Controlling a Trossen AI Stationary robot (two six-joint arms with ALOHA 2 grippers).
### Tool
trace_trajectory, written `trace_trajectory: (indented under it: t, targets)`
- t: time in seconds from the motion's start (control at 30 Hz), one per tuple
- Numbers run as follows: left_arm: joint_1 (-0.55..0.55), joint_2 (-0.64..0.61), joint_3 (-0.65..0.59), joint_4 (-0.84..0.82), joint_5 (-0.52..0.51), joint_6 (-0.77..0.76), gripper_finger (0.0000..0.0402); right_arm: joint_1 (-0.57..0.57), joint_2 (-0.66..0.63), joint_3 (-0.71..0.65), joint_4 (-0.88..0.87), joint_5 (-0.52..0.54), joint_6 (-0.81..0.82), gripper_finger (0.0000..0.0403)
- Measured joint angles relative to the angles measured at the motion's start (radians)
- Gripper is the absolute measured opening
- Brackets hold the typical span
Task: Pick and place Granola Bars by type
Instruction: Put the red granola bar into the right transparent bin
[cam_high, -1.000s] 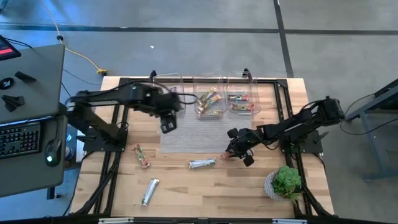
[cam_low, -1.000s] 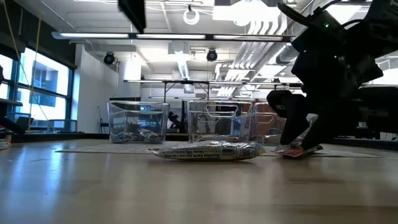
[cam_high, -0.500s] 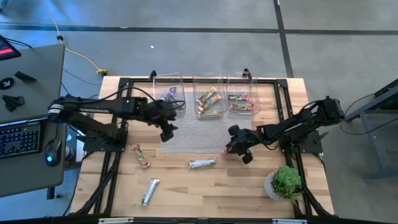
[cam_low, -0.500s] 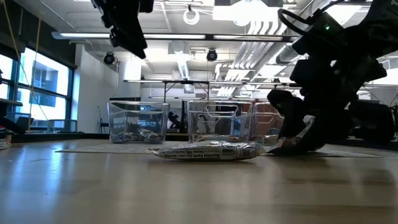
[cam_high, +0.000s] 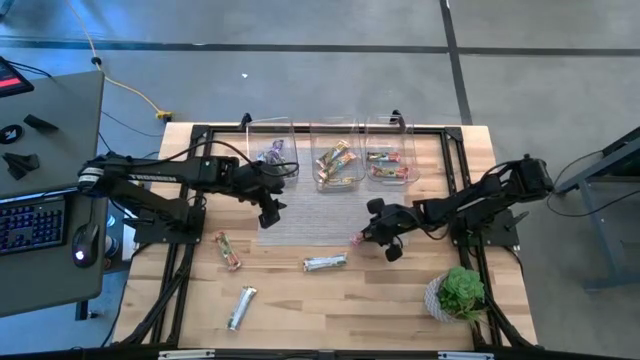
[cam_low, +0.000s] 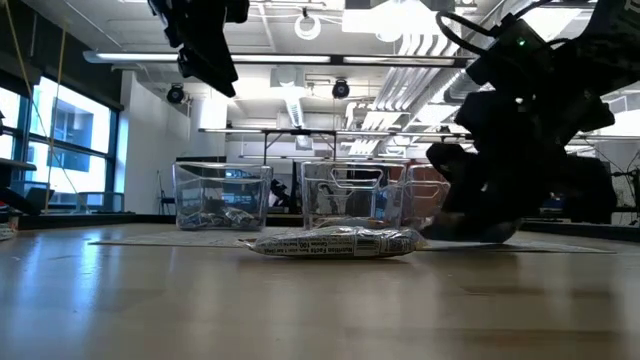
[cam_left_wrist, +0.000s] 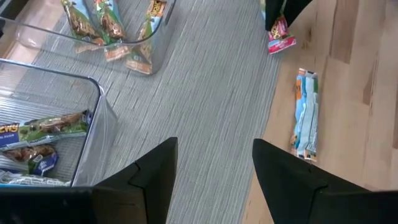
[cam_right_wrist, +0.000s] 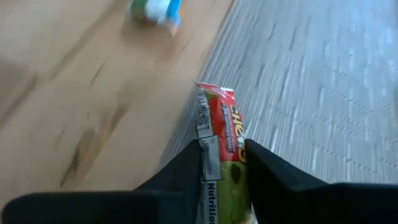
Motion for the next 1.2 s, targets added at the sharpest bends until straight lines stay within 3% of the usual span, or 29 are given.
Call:
trace_trajectory:
  t: [0.23,0.43,0.63,0.73,0.83,0.93,1.07,1.2]
  targets:
    - [0.0,0.0,0.0,-0.001,0.0,0.0,0.0202,0.0,-0.019,0.006,0.052,0.012,0.046,0.005]
    - [0.0,0.0,0.0,-0.001,-0.001,0.0,0.0202,0.0,-0.175,0.071,-0.024,0.106,0.02,0.0057]
    - [0.0,0.0,0.0,0.0,-0.001,0.0,0.0202,-0.027,-0.424,0.153,-0.208,0.461,-0.193,0.006]
    - [0.0,0.0,0.0,0.001,-0.002,0.0,0.0202,-0.105,-0.523,0.143,-0.213,0.575,-0.175,0.0051]
    - [0.0,0.0,0.0,0.006,-0.021,0.0,0.0202,-0.216,-0.587,0.11,-0.223,0.562,-0.055,0.0043]
    - [0.0,0.0,0.0,0.028,-0.054,0.0,0.0202,-0.346,-0.594,0.052,-0.191,0.463,0.096,0.0045]
    - [0.0,0.0,0.0,0.068,-0.087,0.0,0.0202,-0.5,-0.527,-0.04,-0.043,0.336,0.252,0.0056]
    - [0.0,0.0,0.0,0.073,-0.082,0.0,0.0202,-0.598,-0.428,-0.105,0.114,0.319,0.311,0.006]
